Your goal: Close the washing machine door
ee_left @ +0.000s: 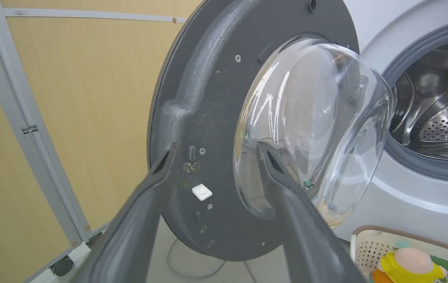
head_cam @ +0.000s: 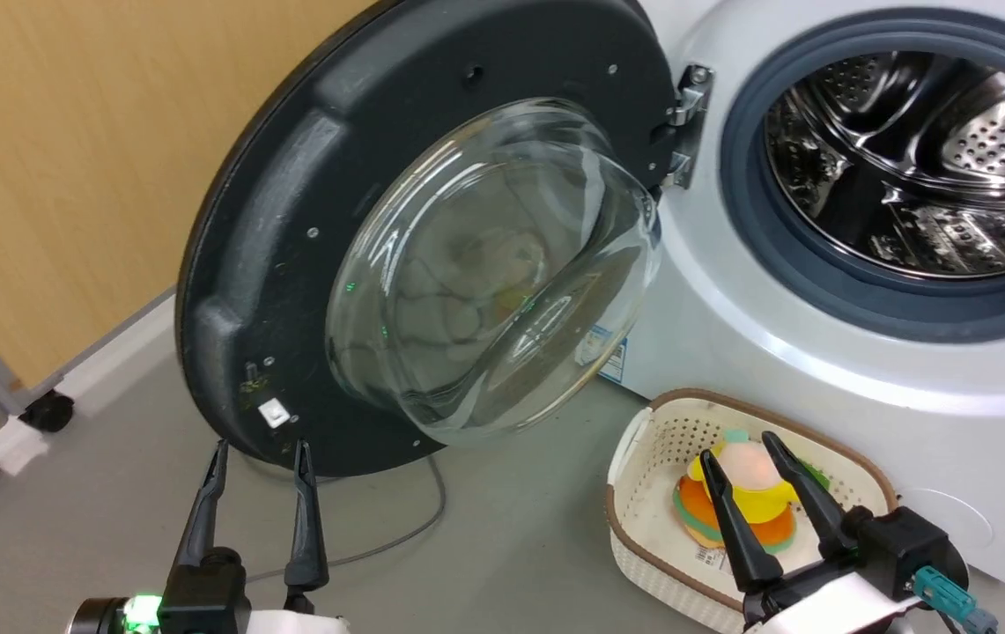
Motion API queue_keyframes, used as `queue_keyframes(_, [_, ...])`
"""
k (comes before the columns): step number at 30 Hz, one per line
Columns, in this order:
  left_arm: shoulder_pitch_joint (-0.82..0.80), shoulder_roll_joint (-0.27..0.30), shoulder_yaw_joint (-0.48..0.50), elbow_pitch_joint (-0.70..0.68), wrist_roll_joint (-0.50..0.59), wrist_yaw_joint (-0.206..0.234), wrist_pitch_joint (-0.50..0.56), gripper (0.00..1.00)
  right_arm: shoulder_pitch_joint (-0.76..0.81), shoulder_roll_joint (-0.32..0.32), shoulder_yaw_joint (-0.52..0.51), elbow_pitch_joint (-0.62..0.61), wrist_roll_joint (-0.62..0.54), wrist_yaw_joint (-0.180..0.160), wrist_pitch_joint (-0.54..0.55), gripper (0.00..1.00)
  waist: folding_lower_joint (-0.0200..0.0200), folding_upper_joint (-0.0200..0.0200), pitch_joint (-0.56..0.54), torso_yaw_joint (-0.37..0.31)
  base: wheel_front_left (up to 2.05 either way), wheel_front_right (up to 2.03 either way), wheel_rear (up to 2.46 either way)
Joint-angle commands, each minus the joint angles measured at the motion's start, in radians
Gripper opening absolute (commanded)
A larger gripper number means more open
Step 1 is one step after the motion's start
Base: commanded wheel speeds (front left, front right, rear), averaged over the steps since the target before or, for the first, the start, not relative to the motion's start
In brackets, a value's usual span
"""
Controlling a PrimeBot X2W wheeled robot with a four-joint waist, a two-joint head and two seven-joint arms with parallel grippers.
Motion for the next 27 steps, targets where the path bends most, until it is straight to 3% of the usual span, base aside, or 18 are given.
queue_keyframes(1, [0.012,0.006,-0.004,-0.006,-0.007,0.008,-0.012,1.0,-0.018,-0.006,0.007,0.009,0.016,0.001,-0.012,1.0,0.0,0.0,0.0,0.011,0.0,0.0,0.0])
queue_keyframes(11, [0.016,0.006,-0.009,-0.003,-0.01,0.015,-0.023,1.0,-0.013,-0.007,0.005,0.018,0.025,0.001,-0.022,1.0,0.0,0.0,0.002,0.034,0.0,0.0,0.0])
queue_keyframes(12, [0.015,0.006,-0.009,-0.002,-0.011,0.013,-0.023,0.8,-0.012,-0.006,0.004,0.018,0.025,0.001,-0.022,1.0,0.0,0.0,0.002,0.034,0.0,0.0,0.0])
queue_keyframes(13, [0.015,0.006,-0.009,-0.002,-0.011,0.013,-0.023,0.8,-0.012,-0.006,0.004,0.018,0.025,0.001,-0.022,1.0,0.0,0.0,0.002,0.034,0.0,0.0,0.0])
queue_keyframes(14, [0.013,0.006,-0.01,-0.003,-0.012,0.011,-0.023,0.32,-0.011,-0.006,0.004,0.018,0.025,0.001,-0.022,1.0,0.0,0.0,0.002,0.034,0.0,0.0,0.0])
queue_keyframes(15, [0.011,0.007,-0.011,-0.004,-0.014,0.006,-0.023,0.0,-0.011,-0.006,0.003,0.018,0.024,0.001,-0.022,1.0,0.0,0.0,0.002,0.034,0.0,0.0,0.0])
queue_keyframes(22, [-0.051,0.045,0.036,-0.026,-0.06,-0.047,-0.023,0.0,-0.002,-0.006,-0.009,0.008,0.017,0.001,-0.022,1.0,0.0,0.0,0.009,0.035,0.0,0.0,0.0])
queue_keyframes(27, [-0.147,0.091,0.116,0.017,-0.194,-0.148,-0.023,0.0,0.009,-0.004,-0.033,-0.005,0.003,0.001,-0.022,1.0,0.0,0.0,0.023,0.033,0.0,0.0,0.0])
